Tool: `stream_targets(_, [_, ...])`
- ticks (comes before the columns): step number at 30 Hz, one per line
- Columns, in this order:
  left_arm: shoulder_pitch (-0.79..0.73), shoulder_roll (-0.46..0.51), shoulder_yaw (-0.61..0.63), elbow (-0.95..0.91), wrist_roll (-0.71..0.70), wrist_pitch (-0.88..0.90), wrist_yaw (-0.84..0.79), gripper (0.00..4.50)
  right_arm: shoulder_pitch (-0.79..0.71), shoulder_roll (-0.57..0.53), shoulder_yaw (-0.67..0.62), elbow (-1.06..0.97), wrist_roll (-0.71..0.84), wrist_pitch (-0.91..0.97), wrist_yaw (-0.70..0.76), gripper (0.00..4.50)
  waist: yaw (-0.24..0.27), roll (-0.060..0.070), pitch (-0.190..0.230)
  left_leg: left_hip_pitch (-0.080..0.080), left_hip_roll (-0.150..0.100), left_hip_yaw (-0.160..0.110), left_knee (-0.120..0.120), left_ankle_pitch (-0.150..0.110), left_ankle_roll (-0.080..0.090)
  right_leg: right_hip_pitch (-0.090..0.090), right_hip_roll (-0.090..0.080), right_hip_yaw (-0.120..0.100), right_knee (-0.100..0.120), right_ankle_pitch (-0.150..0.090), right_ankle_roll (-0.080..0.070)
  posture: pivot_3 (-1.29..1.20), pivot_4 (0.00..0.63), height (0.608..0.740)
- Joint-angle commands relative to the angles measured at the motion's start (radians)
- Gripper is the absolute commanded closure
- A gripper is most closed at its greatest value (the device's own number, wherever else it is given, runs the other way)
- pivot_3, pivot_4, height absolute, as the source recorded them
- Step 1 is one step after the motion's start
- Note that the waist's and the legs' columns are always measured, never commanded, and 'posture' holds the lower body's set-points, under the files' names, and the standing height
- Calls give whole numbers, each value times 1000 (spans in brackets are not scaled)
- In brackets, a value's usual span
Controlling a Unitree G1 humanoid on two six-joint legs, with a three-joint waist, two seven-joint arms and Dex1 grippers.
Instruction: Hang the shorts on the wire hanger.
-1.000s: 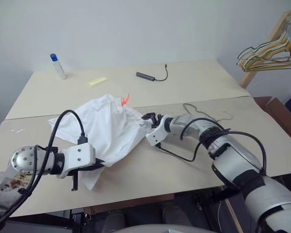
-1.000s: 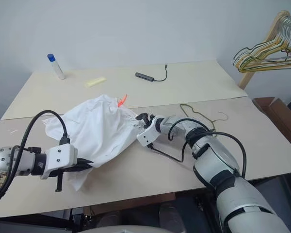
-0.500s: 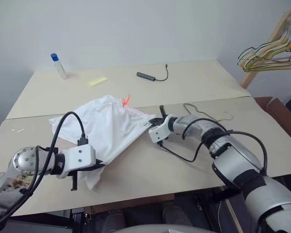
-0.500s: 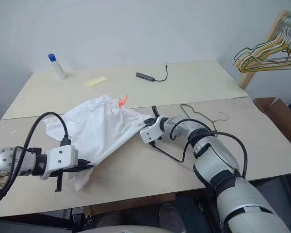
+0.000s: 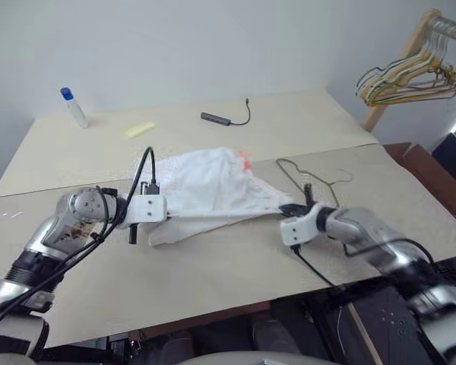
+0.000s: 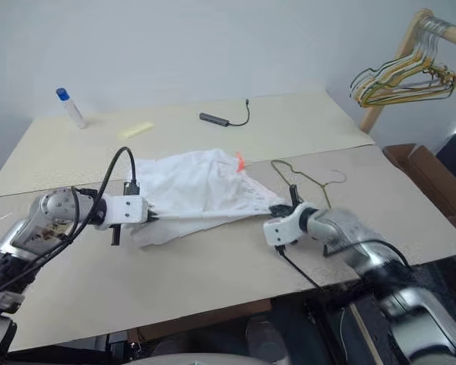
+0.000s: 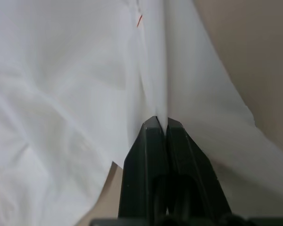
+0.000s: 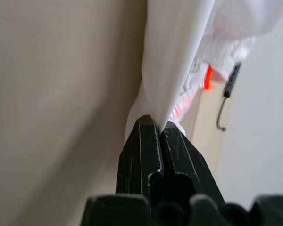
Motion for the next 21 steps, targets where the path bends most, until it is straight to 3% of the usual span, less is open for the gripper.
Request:
stream_targets(1, [22, 110, 77, 21, -28, -94, -72, 4500, 59, -76, -100, -190, 163, 26, 136, 4477, -19, -1, 0, 0, 0, 0, 0, 0, 0, 0, 0, 0, 0, 0, 0, -169, 0, 740])
stream_targets(7, [241, 246, 204, -199, -255, -57, -224, 4500, -9, -44, -118, -131, 250, -13, 161, 4477, -44, -1, 1, 2, 2, 2, -1, 0, 0, 1, 0, 1, 0, 0, 0, -142, 0, 740])
stream_targets(11, [201, 182, 240, -225, -243, 14, -112, 4500, -191, 44, -136, 22, 304, 18, 157, 4477, -27, -2, 2, 3, 2, 2, 0, 0, 0, 2, 0, 0, 0, 0, 0, -131, 0, 740])
stream_targets(13, [51, 104, 230, -171, -194, 130, 1, 4500, -375, 128, -150, 183, 286, 48, 89, 4477, -15, -2, 3, 4, 1, 1, 0, 0, 0, 3, 0, 0, 1, 0, 0, -132, 0, 740])
stream_targets(16, [-248, -31, 215, 36, -76, 190, 202, 4500, -662, 250, -156, 481, 201, 80, -127, 4477, -11, -3, 4, 2, -1, -2, 2, 2, 0, 2, 0, -2, 1, 1, 0, -125, 0, 740])
stream_targets(21, [-794, -207, 173, 593, 190, 82, 823, 4500, -1026, 400, -192, 908, 122, 35, -658, 4477, -14, -3, 4, -5, -2, -13, -2, 3, -2, -6, -2, -3, 4, 2, -1, -106, 0, 740])
